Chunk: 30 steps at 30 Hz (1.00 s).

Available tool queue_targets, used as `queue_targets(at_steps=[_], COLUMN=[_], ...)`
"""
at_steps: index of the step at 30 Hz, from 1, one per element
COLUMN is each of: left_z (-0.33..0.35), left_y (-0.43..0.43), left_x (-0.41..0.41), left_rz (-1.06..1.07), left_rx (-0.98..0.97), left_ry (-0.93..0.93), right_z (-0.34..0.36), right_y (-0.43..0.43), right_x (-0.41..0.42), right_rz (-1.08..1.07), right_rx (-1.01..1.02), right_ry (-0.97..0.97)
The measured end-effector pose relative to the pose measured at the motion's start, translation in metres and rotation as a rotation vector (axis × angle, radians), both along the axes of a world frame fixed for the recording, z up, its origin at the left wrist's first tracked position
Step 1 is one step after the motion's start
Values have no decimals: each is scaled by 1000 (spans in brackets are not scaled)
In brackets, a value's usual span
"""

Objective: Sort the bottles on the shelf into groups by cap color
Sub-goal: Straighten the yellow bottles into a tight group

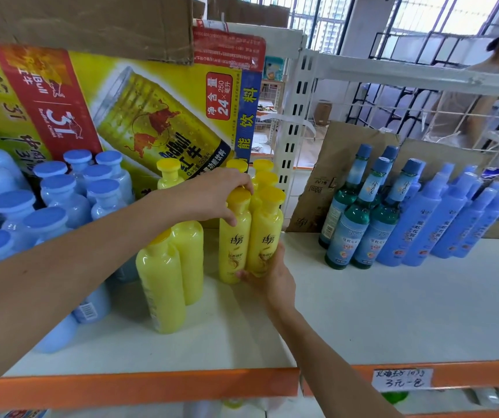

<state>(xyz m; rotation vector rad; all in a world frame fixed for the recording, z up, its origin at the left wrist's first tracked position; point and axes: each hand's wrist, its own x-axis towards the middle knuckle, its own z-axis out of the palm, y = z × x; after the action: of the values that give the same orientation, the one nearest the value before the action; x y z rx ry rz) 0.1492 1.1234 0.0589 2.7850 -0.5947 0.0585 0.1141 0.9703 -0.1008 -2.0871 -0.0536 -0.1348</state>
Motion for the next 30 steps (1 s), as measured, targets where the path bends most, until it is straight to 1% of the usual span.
queue_targets(at_steps=[7,16,20,24,26,30], left_z=[0,-3,-5,0,5,18], left_y=[0,2,2,6,10,27], left_x=[1,2,4,0,-4,-15], left_rz=[-32,-33,-31,-18,0,16], left_rx=[-12,-20,-22,-110,-173,-262], left_ry=[-16,-22,-13,40,56,9], right_z=[2,5,7,22,34,59], right_y=[0,2,-2,-9,-15,-25], right_x=[1,-4,-4,-7,-10,-16], right_rz=[-10,10,30,39,54,18], right_rx=[-52,7,-6,1,-48,-238], right_ry=[7,19,6,-12,-54,-176])
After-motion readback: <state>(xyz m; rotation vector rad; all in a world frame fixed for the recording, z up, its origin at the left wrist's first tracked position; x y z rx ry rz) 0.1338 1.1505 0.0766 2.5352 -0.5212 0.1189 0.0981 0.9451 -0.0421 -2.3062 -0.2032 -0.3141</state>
